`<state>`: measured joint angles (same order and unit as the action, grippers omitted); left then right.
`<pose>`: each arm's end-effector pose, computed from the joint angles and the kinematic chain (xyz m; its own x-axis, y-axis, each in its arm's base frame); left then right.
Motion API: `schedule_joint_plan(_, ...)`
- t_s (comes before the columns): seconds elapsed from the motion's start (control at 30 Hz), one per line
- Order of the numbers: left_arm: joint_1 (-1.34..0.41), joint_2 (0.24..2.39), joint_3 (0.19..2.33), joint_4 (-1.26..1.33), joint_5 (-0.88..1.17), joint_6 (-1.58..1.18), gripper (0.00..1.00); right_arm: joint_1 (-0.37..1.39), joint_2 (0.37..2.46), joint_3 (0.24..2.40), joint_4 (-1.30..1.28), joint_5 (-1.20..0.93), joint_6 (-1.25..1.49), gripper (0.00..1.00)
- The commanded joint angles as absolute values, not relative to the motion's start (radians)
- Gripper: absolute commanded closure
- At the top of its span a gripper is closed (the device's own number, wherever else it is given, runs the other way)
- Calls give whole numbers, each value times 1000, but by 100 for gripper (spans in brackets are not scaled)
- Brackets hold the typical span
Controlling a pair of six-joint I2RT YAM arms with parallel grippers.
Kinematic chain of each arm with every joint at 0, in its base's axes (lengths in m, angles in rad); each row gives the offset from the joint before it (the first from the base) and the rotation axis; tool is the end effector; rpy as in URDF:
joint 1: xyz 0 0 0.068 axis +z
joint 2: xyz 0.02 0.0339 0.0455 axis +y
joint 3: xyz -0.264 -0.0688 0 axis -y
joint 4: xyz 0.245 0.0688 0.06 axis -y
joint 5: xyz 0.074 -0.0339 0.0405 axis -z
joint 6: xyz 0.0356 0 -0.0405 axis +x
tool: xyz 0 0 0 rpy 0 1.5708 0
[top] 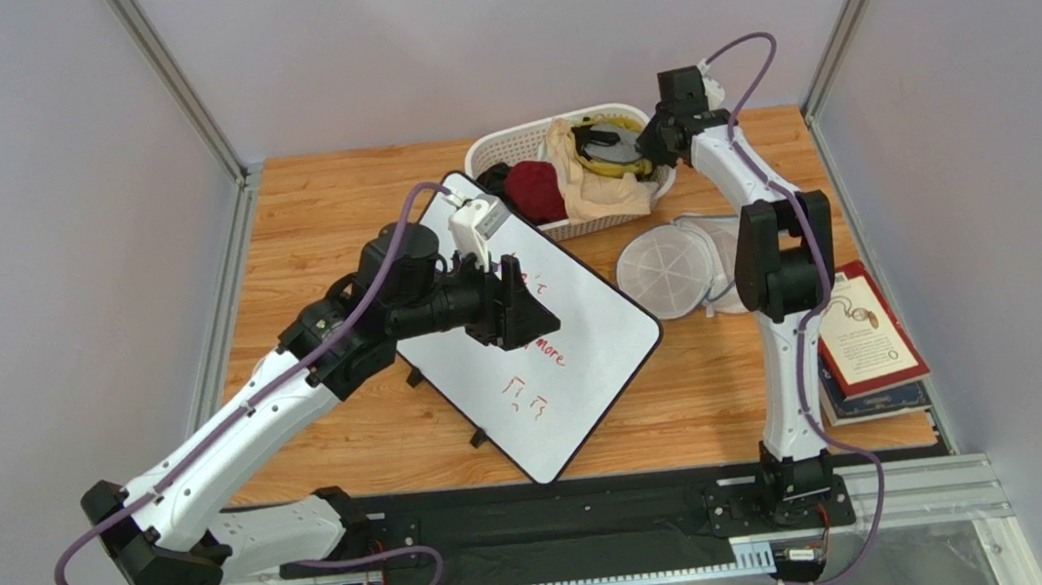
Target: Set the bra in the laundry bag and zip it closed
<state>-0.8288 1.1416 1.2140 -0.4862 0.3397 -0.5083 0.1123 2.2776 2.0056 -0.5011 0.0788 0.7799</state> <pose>0.1593 -0.1913 0.3879 -0.6760 0.0583 -0.7346 0.6550 0.5044 -0.5627 0.5189 0.0557 0.2298 -0.5326 0.6454 -0.5475 0.4484 0.7638 0.4642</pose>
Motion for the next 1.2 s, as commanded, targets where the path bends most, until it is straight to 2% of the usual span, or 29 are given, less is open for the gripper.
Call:
schedule_joint_plan(0.0,-841,1135,1221,-457,327,-517,40,107,2241,2040,-465,106,741,93)
schedule_joint_plan(0.07,-844,1141,1221,-457,327,-518,40,109,2234,2046,-463,100,727,100)
schedule_joint_plan(0.4,-868,1158,1215,-437,322,-534,40,103,2146,2062,-475,69,704,100)
schedule_joint_plan(0.5,-871,1161,1210,-425,324,-535,40,101,2141,2053,-517,17,727,88)
schedule_joint_plan(0.57,-873,1172,1215,-420,328,-534,40,100,2140,2036,-528,-52,741,72)
schedule_joint_plan(0.6,-871,1175,1218,-420,330,-532,40,100,2137,2019,-528,-67,747,69)
schedule_joint_plan(0.63,-871,1178,1223,-422,339,-531,40,100,2135,2011,-522,-84,750,58)
schedule_joint_plan(0.73,-871,1181,1230,-423,348,-526,40,95,2140,2003,-523,-94,742,48)
schedule_joint_plan(1.17,-873,1193,1238,-440,348,-514,40,64,2154,2016,-549,-66,689,41)
